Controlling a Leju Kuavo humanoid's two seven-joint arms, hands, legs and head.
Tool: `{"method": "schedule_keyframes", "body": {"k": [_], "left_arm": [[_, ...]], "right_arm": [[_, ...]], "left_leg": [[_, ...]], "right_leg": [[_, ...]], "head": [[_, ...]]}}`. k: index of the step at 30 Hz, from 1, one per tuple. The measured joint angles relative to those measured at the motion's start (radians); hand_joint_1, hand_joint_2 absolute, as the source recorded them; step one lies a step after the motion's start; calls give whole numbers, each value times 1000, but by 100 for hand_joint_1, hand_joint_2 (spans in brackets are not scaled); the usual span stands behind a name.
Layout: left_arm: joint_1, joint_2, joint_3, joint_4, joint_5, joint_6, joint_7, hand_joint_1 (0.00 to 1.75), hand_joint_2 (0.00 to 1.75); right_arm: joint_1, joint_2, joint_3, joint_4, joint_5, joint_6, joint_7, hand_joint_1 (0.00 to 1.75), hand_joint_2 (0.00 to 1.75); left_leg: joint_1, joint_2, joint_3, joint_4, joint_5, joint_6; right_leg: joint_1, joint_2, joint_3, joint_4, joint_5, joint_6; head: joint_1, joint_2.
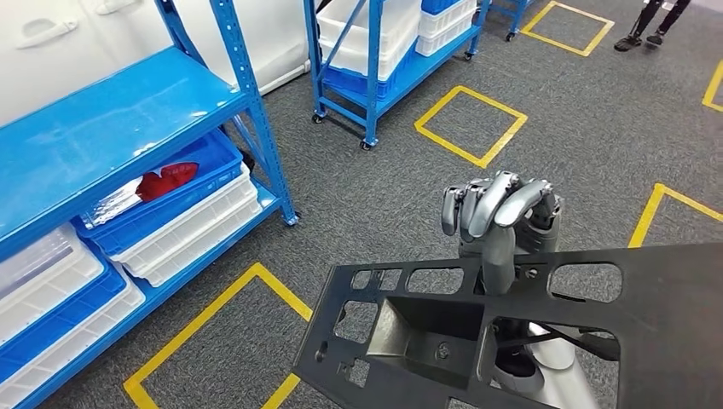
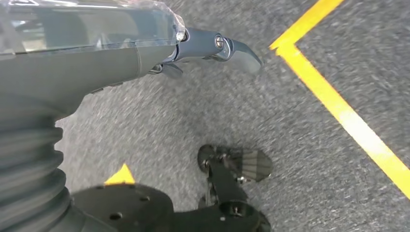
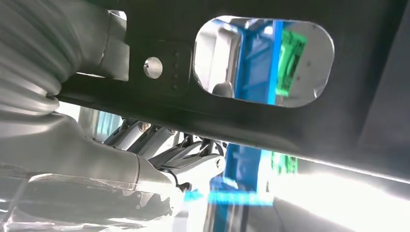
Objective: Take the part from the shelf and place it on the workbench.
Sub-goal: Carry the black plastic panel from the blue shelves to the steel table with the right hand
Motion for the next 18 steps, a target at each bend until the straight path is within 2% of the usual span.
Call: {"method": "schedule_keyframes", "body": {"k": [2, 3, 4, 5, 6, 7, 8, 10, 11, 12, 14, 15, 16, 18], "left_arm": [[3, 2, 12, 0, 9, 3, 11, 0, 175], [5, 3, 18, 0, 14, 4, 14, 0, 175], [7, 5, 23, 0, 18, 5, 18, 0, 175], [10, 6, 29, 0, 22, 6, 20, 0, 175], [12, 8, 34, 0, 26, 8, 21, 0, 175], [13, 10, 40, 0, 30, 11, 21, 0, 175], [13, 12, 45, 0, 34, 14, 20, 0, 175], [12, 18, 56, 0, 44, 19, 18, 0, 175], [13, 20, 60, 1, 48, 22, 17, 0, 175], [13, 22, 65, 1, 52, 24, 17, 0, 175], [11, 24, 74, 1, 57, 27, 15, 0, 175], [9, 25, 79, 1, 60, 29, 15, 0, 175], [10, 27, 83, 1, 62, 30, 14, 0, 175], [12, 28, 93, 1, 66, 30, 13, 0, 175]], "right_arm": [[-4, 4, 0, -13, 3, -9, 8, 175, 175], [-5, 5, 0, -17, 4, -12, 11, 175, 175], [-5, 6, 0, -19, 4, -14, 13, 175, 175], [-4, 6, 0, -20, 4, -15, 15, 175, 175], [-3, 6, 0, -22, 4, -16, 17, 175, 175], [-3, 6, 0, -25, 4, -17, 19, 175, 175], [-2, 6, 0, -27, 4, -17, 20, 175, 175], [-1, 6, -1, -32, 4, -19, 21, 175, 175], [0, 7, -1, -34, 4, -19, 21, 175, 175], [2, 7, -2, -34, 4, -20, 21, 175, 175], [5, 7, -4, -35, 4, -21, 21, 175, 175], [5, 7, -6, -35, 4, -22, 19, 175, 175], [4, 7, -9, -33, 2, -24, 16, 175, 175], [3, 7, -15, -28, -3, -26, 7, 175, 175]], "left_leg": [[4, -55, -36, 88, -57, -6], [4, -75, -69, 159, -92, -6], [4, -83, -102, 227, -118, -6], [4, -86, -125, 271, -127, -5], [3, -88, -133, 279, -114, -3], [3, -92, -122, 245, -83, 1], [3, -103, -97, 182, -41, 7], [5, -160, -44, 52, 16, 17], [6, -183, -30, 15, 26, 20], [4, -197, -25, -1, 25, 21], [2, -177, -20, -10, 30, 24], [2, -163, -16, -16, 33, 28], [5, -149, -13, -21, 36, 33], [7, -118, -11, -26, 37, 39]], "right_leg": [[-4, 22, 2, -5, 4, -12], [-2, 34, 2, -5, 5, -16], [0, 47, 1, -4, 5, -19], [2, 61, 1, -4, 5, -20], [4, 77, 2, -2, 5, -21], [6, 92, 2, 0, 5, -21], [7, 107, 3, 2, 5, -20], [6, 133, -1, 7, 5, -16], [3, 144, -6, 10, 6, -12], [-1, 155, -11, 11, 8, -5], [-8, 172, -19, 12, 12, 9], [-7, 160, -24, 21, 6, 15], [-5, 135, -36, 45, -9, 20], [-4, 71, -88, 151, -65, 29]], "head": [[0, 0], [0, 0], [0, 0], [0, 0], [0, 0], [0, 0], [0, 0], [0, 0], [0, 0], [0, 0], [0, 0], [0, 0], [0, 0], [0, 0]]}}
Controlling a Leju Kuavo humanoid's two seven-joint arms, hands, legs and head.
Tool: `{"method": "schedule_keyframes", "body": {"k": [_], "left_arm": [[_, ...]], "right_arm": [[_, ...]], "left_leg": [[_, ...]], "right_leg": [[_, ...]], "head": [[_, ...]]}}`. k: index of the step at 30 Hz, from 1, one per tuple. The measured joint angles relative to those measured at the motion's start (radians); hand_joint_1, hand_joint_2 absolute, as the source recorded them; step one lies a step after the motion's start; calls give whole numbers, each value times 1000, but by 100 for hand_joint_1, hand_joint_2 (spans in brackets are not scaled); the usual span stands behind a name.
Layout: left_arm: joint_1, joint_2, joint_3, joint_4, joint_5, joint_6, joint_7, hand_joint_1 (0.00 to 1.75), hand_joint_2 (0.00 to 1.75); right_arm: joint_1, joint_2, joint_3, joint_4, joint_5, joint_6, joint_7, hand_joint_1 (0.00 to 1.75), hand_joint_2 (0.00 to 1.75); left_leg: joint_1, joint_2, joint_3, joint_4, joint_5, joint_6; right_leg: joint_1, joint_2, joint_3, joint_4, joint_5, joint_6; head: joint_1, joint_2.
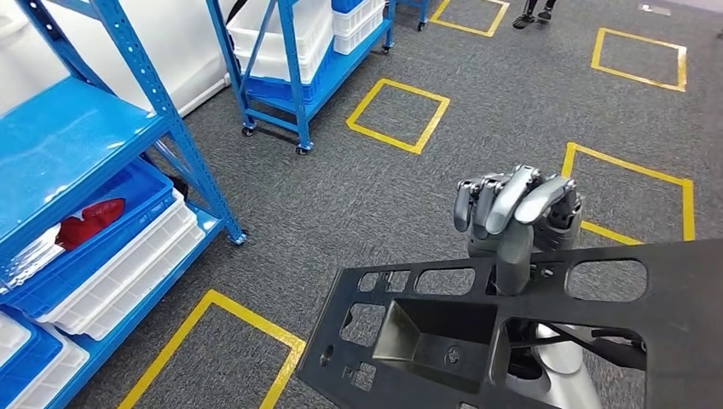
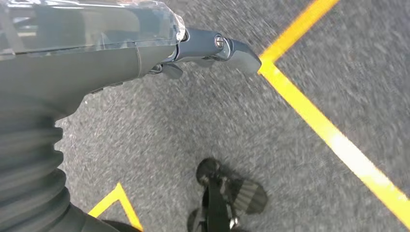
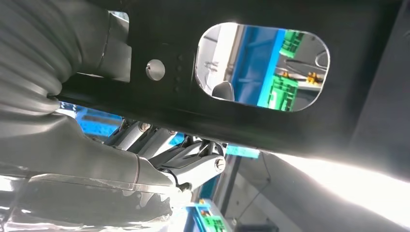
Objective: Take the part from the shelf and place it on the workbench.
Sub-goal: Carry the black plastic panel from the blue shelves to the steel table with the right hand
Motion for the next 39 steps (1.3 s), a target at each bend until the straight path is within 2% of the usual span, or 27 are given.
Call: {"method": "schedule_keyframes", "body": {"k": [2, 3, 4, 6, 8, 9, 11, 12, 14, 16, 17, 18, 19, 20, 22, 24, 26, 27, 29, 30, 31, 32, 33, 34, 36, 38, 39], "left_arm": [[3, 0, 8, 0, 3, 0, 0, 0, 175], [3, 0, 11, 0, 4, 1, 2, 0, 175], [3, 0, 12, 0, 2, 1, 4, 0, 175], [1, 0, 13, 0, -1, 2, 11, 0, 175], [1, 1, 14, 0, -2, 2, 16, 0, 175], [0, 1, 14, 0, -3, 1, 16, 0, 175], [-1, 1, 15, 0, -7, -2, 14, 0, 175], [-2, 1, 15, 0, -11, -7, 11, 0, 175], [-2, 2, 14, 0, -23, -17, 6, 0, 175], [0, 4, 13, 0, -31, -26, 5, 0, 175], [1, 5, 13, 0, -33, -29, 5, 0, 175], [2, 6, 13, 0, -35, -32, 5, 0, 175], [3, 7, 13, 0, -35, -34, 5, 0, 175], [3, 8, 13, 0, -34, -35, 4, 0, 175], [2, 8, 12, 0, -34, -36, 3, 0, 175], [0, 10, 12, 0, -34, -36, 0, 0, 175], [-5, 11, 12, 0, -34, -37, -2, 0, 175], [-7, 11, 12, 0, -34, -37, -3, 0, 175], [-8, 10, 12, 0, -35, -37, -5, 0, 175], [-7, 10, 12, 0, -35, -36, -6, 0, 175], [-5, 10, 12, 0, -35, -34, -6, 0, 175], [-3, 10, 12, 0, -36, -32, -6, 0, 175], [-1, 10, 12, 0, -36, -30, -6, 0, 175], [-1, 10, 12, 0, -36, -29, -6, 0, 175], [-2, 10, 12, 0, -36, -27, -5, 0, 175], [-2, 13, 13, 0, -35, -22, -3, 0, 175], [-3, 15, 14, 0, -35, -19, -3, 0, 175]], "right_arm": [[8, 0, -4, 7, -7, -1, -9, 175, 175], [14, 0, -7, 10, -10, -1, -14, 175, 175], [19, 0, -9, 12, -12, -1, -17, 175, 175], [28, 0, -12, 13, -13, 2, -25, 175, 175], [36, 1, -13, 13, -13, 7, -32, 175, 175], [40, 1, -13, 13, -13, 9, -33, 175, 175], [45, 2, -13, 10, -10, 11, -27, 175, 175], [47, 3, -13, 5, -6, 9, -22, 175, 175], [49, 7, -16, -10, 4, 4, -12, 175, 175], [54, 10, -20, -21, 9, -3, -7, 175, 175], [57, 10, -22, -24, 11, -5, -5, 175, 175], [60, 10, -25, -26, 12, -6, -3, 175, 175], [61, 10, -27, -29, 13, -6, -1, 175, 175], [60, 10, -29, -31, 14, -6, 2, 175, 175], [55, 12, -31, -35, 15, -5, 11, 175, 175], [48, 15, -31, -37, 15, -5, 19, 175, 175], [45, 16, -32, -39, 16, -5, 25, 175, 175], [45, 16, -32, -40, 16, -5, 27, 175, 175], [38, 16, -34, -44, 17, -4, 31, 175, 175], [34, 16, -34, -45, 17, -4, 33, 175, 175], [31, 17, -35, -45, 16, -3, 34, 175, 175], [30, 17, -35, -45, 16, -3, 35, 175, 175], [30, 17, -35, -44, 15, -3, 36, 175, 175], [30, 17, -35, -44, 13, -4, 36, 175, 175], [27, 17, -35, -43, 6, -5, 35, 175, 175], [20, 15, -35, -40, -3, -6, 28, 175, 175], [17, 14, -36, -38, -9, -7, 25, 175, 175]], "left_leg": [[0, 31, 0, 1, -2, 0], [1, 47, 0, 1, -4, -1], [2, 61, 1, 2, -5, -4], [3, 87, 4, 6, -12, -13], [-1, 106, 9, 10, -21, -27], [-3, 114, 12, 10, -24, -35], [-1, 129, 22, 6, -28, -48], [2, 121, 24, 11, -36, -54], [6, 77, -1, 75, -81, -59], [4, 40, -66, 214, -148, -56], [2, 34, -98, 275, -167, -54], [0, 32, -116, 304, -166, -50], [-2, 29, -117, 294, -145, -44], [-5, 23, -99, 245, -107, -37], [-8, -16, -44, 108, -36, -18], [-11, -47, -13, 33, -14, -9], [-15, -37, -5, 19, -15, -8], [-14, -26, -1, 11, -11, -4], [-10, -1, 9, -5, -3, 3], [-10, 13, 11, -9, -1, 6], [-10, 26, 12, -9, -2, 8], [-11, 40, 12, -8, -3, 7], [-11, 54, 12, -8, -5, 6], [-10, 68, 13, -6, -7, 4], [-9, 92, 16, -1, -15, -2], [-14, 112, 19, 6, -26, -14], [-16, 121, 22, 8, -30, -20]], "right_leg": [[-7, -26, -56, 111, -41, 7], [-11, -33, -63, 126, -38, 11], [-14, -39, -49, 101, -19, 13], [-16, -71, 22, -29, 35, 15], [-11, -102, 72, -122, 57, 5], [-7, -105, 77, -133, 53, -3], [-5, -80, 76, -133, 55, -19], [-6, -69, 77, -136, 56, -26], [-8, -49, 80, -141, 59, -40], [-2, -28, 81, -141, 59, -49], [1, -15, 81, -141, 59, -52], [5, -1, 81, -140, 59, -53], [9, 14, 83, -140, 59, -54], [12, 29, 85, -139, 59, -54], [16, 56, 87, -138, 59, -53], [13, 79, 83, -137, 61, -46], [8, 101, 79, -139, 65, -32], [7, 96, 77, -137, 64, -26], [10, 45, 54, -89, 33, -16], [9, 10, 27, -35, 4, -12], [7, -14, -7, 31, -27, -7], [3, -25, -38, 90, -48, -3], [-2, -31, -56, 124, -52, 1], [-6, -36, -56, 120, -38, 5], [-12, -60, 2, 6, 23, 9], [-8, -101, 60, -103, 57, 1], [-5, -111, 71, -126, 59, -5]], "head": [[0, 0], [0, 0], [0, 0], [0, 0], [0, 0], [0, 0], [0, 0], [0, 0], [0, 0], [0, 0], [0, 0], [0, 0], [0, 0], [0, 0], [0, 0], [0, 0], [0, 0], [0, 0], [0, 0], [0, 0], [0, 0], [0, 0], [0, 0], [0, 0], [0, 0], [0, 0], [0, 0]]}}
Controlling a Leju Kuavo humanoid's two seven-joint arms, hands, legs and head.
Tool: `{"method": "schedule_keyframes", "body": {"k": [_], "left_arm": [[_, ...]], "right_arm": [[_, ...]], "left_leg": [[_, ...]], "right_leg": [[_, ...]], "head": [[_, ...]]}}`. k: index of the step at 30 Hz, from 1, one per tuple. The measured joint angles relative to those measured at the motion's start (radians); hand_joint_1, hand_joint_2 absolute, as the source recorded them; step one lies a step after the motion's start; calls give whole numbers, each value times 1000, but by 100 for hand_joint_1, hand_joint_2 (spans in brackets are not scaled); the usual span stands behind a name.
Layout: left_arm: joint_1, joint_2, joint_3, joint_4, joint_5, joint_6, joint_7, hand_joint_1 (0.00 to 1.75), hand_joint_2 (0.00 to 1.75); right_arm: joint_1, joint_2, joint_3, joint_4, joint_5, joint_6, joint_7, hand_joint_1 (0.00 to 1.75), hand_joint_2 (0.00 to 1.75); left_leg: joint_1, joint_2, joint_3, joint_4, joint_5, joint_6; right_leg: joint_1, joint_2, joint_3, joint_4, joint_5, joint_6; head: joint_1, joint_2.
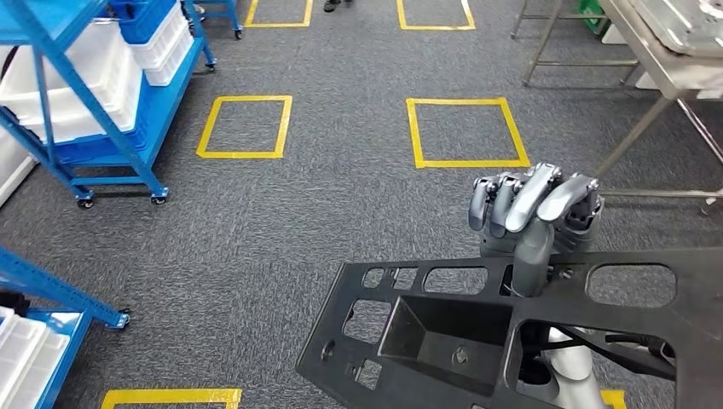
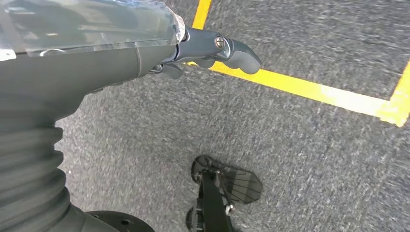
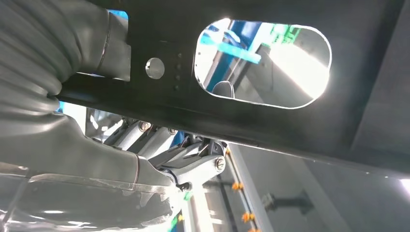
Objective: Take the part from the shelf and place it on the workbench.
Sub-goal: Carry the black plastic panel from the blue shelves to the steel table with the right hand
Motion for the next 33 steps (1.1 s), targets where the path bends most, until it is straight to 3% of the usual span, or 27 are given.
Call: {"method": "schedule_keyframes", "body": {"k": [1, 3, 5, 7, 9, 10, 11, 12, 14, 16, 18, 20, 22, 24, 25, 26, 27, 29, 30, 31, 33], "left_arm": [[0, 2, 1, 0, 1, 3, 1, 0, 175], [-3, 2, 2, 0, 1, 6, 2, 0, 175], [-3, 2, 3, 0, 2, 6, 2, 0, 175], [-1, 3, 3, 0, 2, 7, 2, 0, 175], [3, 3, 4, 0, 3, 6, 0, 0, 175], [4, 2, 5, 0, 3, 5, -2, 0, 175], [6, 1, 5, 0, 3, 4, -4, 0, 175], [6, 0, 5, 0, 3, 2, -7, 0, 175], [7, -2, 5, 0, 3, 2, -10, 0, 175], [6, -3, 6, 0, 3, 2, -11, 0, 175], [2, -5, 7, 0, 3, 2, -12, 0, 175], [-2, -8, 8, 0, 2, 2, -13, 0, 175], [-1, -9, 9, 0, 2, 1, -15, 0, 175], [2, -10, 10, 0, 1, 1, -15, 0, 175], [3, -10, 10, 0, 1, 1, -15, 0, 175], [3, -10, 10, 0, 1, 0, -16, 0, 175], [2, -10, 10, 0, 1, -1, -16, 0, 175], [-1, -12, 11, 0, 1, -3, -17, 0, 175], [-1, -12, 11, 0, 1, -4, -17, 0, 175], [-1, -13, 11, 0, 1, -5, -17, 0, 175], [-3, -14, 12, 0, 2, -6, -16, 0, 175]], "right_arm": [[-3, -2, -1, 3, -6, -1, -4, 175, 175], [-7, -5, -3, 8, -16, -1, -9, 175, 175], [-12, -8, -4, 13, -22, 0, -13, 175, 175], [-17, -8, -5, 18, -24, 1, -15, 175, 175], [-18, -9, -5, 26, -24, 1, -15, 175, 175], [-18, -9, -5, 31, -24, 1, -16, 175, 175], [-18, -9, -5, 36, -23, 1, -16, 175, 175], [-19, -9, -5, 40, -23, 1, -16, 175, 175], [-23, -9, -5, 48, -22, 2, -17, 175, 175], [-27, -9, -4, 54, -22, 2, -18, 175, 175], [-28, -9, -4, 59, -22, 2, -18, 175, 175], [-32, -9, -4, 63, -20, 2, -19, 175, 175], [-37, -9, -3, 69, -19, 2, -19, 175, 175], [-38, -9, -1, 76, -17, 3, -19, 175, 175], [-38, -9, 0, 81, -16, 3, -19, 175, 175], [-38, -9, 0, 84, -14, 3, -19, 175, 175], [-38, -9, 0, 87, -13, 4, -19, 175, 175], [-40, -9, 1, 92, -9, 5, -21, 175, 175], [-42, -9, 1, 93, -7, 7, -22, 175, 175], [-43, -9, 1, 95, -6, 9, -22, 175, 175], [-45, -9, 1, 97, -4, 13, -23, 175, 175]], "left_leg": [[-2, 10, 3, 0, -3, -6], [0, 23, 11, -1, -9, -17], [6, -12, -3, 40, -42, -25], [9, -68, -58, 160, -107, -28], [9, -87, -120, 280, -147, -26], [8, -90, -131, 295, -140, -23], [8, -94, -126, 272, -113, -19], [8, -103, -103, 214, -73, -14], [8, -147, -49, 81, -10, -4], [5, -172, -25, 19, 5, 2], [4, -154, -20, 8, 9, 10], [6, -127, -13, -6, 19, 23], [3, -100, -11, -13, 24, 31], [0, -72, -13, -13, 22, 34], [-1, -58, -14, -11, 21, 33], [-1, -44, -14, -10, 19, 32], [-1, -32, -13, -8, 16, 29], [-4, -11, -11, 0, 8, 21], [-6, -1, -10, 2, 4, 16], [-9, 8, -8, 4, 0, 10], [-9, 27, -4, 3, -5, -1]], "right_leg": [[3, 2, -1, -2, -4, -8], [2, 29, -2, -6, -1, -19], [-1, 51, -1, -12, 4, -32], [0, 74, -1, -14, 7, -41], [4, 102, -3, -13, 7, -44], [7, 117, -2, -13, 8, -45], [8, 132, -1, -13, 8, -44], [9, 146, 1, -12, 8, -44], [11, 172, 2, -11, 10, -39], [8, 194, -4, -11, 15, -28], [4, 214, -9, -13, 20, -13], [6, 180, -24, 14, 2, -3], [8, 113, -72, 114, -56, 3], [2, 85, -128, 234, -106, 11], [0, 79, -137, 256, -108, 14], [-3, 74, -126, 240, -92, 16], [-5, 64, -95, 186, -63, 17], [-1, 19, -21, 51, -19, 11], [3, 3, 1, 9, -10, 5], [7, -3, 8, -8, -11, -1], [10, 23, 7, -10, -8, -14]], "head": [[0, 0], [0, 0], [0, 0], [0, 0], [0, 0], [0, 0], [0, 0], [0, 0], [0, 0], [0, 0], [0, 0], [0, 0], [0, 0], [0, 0], [0, 0], [0, 0], [0, 0], [0, 0], [0, 0], [0, 0], [0, 0]]}}
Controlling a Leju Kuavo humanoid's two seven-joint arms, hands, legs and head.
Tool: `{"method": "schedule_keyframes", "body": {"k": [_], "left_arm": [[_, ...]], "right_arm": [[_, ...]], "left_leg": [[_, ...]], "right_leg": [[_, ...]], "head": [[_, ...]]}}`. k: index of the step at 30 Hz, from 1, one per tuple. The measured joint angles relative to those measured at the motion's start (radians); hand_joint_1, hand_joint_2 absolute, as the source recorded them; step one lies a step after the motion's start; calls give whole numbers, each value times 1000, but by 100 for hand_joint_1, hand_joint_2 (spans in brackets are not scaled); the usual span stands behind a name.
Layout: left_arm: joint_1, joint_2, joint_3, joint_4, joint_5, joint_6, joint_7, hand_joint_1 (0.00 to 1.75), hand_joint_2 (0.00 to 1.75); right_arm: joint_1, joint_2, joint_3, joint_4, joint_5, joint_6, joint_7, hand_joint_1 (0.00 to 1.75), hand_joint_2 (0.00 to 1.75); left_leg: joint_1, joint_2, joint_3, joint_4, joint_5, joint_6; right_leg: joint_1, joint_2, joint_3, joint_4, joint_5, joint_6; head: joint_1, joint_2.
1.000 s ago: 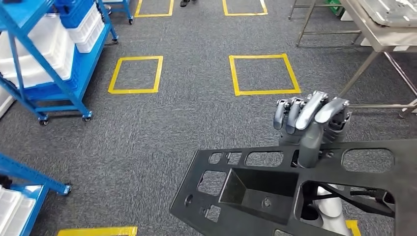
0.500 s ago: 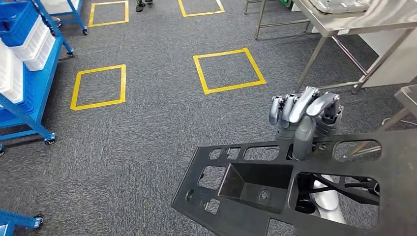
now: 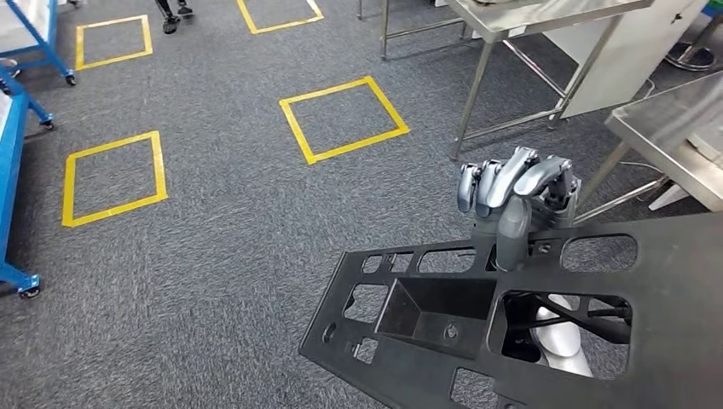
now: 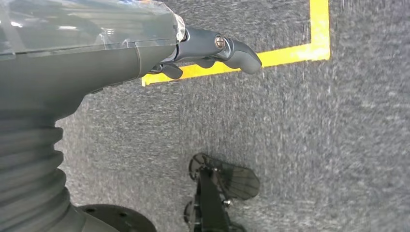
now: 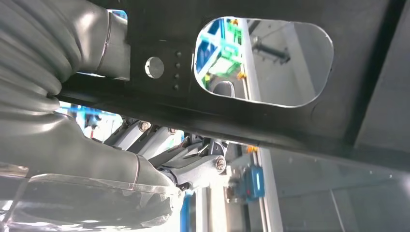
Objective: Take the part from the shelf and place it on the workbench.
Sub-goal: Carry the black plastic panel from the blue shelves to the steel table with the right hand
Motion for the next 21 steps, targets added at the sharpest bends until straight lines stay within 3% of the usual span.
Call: {"method": "schedule_keyframes", "body": {"k": [1, 3, 5, 7, 8, 9, 11, 12, 13, 14, 15, 16, 18, 20, 21], "left_arm": [[-2, -1, 1, 0, 0, 1, 0, 0, 175], [-3, -3, 3, 0, 1, 5, 1, 0, 175], [-1, -5, 6, 0, 0, 8, 1, 0, 175], [4, -6, 8, 0, -2, 10, 0, 0, 175], [6, -6, 9, 0, -4, 10, 0, 0, 175], [7, -6, 9, 0, -6, 10, 0, 0, 175], [8, -5, 9, 0, -13, 8, 0, 0, 175], [8, -5, 9, 0, -16, 8, 1, 0, 175], [8, -5, 9, 0, -18, 7, 1, 0, 175], [7, -4, 9, 0, -20, 7, 2, 0, 175], [5, -4, 9, 0, -22, 7, 3, 0, 175], [3, -4, 9, 0, -22, 6, 3, 0, 175], [1, -4, 9, 0, -23, 4, 4, 0, 175], [2, -4, 9, 0, -24, 1, 5, 0, 175], [4, -4, 9, 0, -24, 0, 6, 0, 175]], "right_arm": [[0, 0, 0, 1, 0, 2, 0, 175, 175], [-3, 1, 0, 2, 0, 7, 0, 175, 175], [-4, 2, 0, 7, 0, 13, 0, 175, 175], [-1, 3, 0, 13, 0, 20, -1, 175, 175], [0, 3, 0, 15, 1, 23, -1, 175, 175], [1, 3, 0, 16, 2, 24, -1, 175, 175], [2, 3, 0, 16, 6, 24, -2, 175, 175], [3, 3, 0, 16, 9, 23, -2, 175, 175], [4, 4, -1, 15, 12, 22, -3, 175, 175], [7, 4, -1, 15, 14, 22, -4, 175, 175], [10, 4, -2, 14, 16, 21, -4, 175, 175], [14, 4, -3, 12, 17, 21, -5, 175, 175], [16, 4, -7, 8, 18, 21, -6, 175, 175], [17, 4, -9, 7, 18, 22, -7, 175, 175], [18, 4, -9, 7, 18, 22, -7, 175, 175]], "left_leg": [[2, -6, 1, 4, -6, -6], [9, -53, -19, 58, -45, -15], [13, -104, -78, 189, -110, -20], [14, -116, -131, 288, -136, -22], [14, -118, -133, 284, -119, -21], [15, -122, -118, 243, -86, -19], [19, -170, -62, 108, -16, -13], [21, -197, -41, 56, 2, -10], [21, -217, -29, 26, 9, -7], [20, -221, -25, 18, 6, -3], [19, -209, -23, 14, 9, 2], [19, -194, -20, 7, 13, 8], [20, -164, -14, -8, 23, 22], [16, -134, -14, -13, 25, 30], [14, -118, -15, -13, 25, 32]], "right_leg": [[-2, 12, 1, -4, 2, -6], [-6, 33, 4, -12, 8, -18], [-6, 55, 4, -13, 10, -24], [-3, 85, 3, -12, 11, -26], [-2, 100, 3, -10, 11, -26], [-2, 115, 3, -9, 11, -25], [-2, 142, 1, -4, 10, -20], [-2, 155, -2, -2, 12, -15], [-4, 167, -7, -1, 14, -8], [-6, 180, -11, -2, 17, 0], [-8, 193, -14, -5, 21, 8], [-10, 194, -16, -5, 23, 13], [-6, 146, -35, 33, -3, 21], [-5, 79, -91, 149, -67, 26], [-6, 65, -121, 214, -95, 29]], "head": [[0, 0], [0, 0], [0, 0], [0, 0], [0, 0], [0, 0], [0, 0], [0, 0], [0, 0], [0, 0], [0, 0], [0, 0], [0, 0], [0, 0], [0, 0]]}}
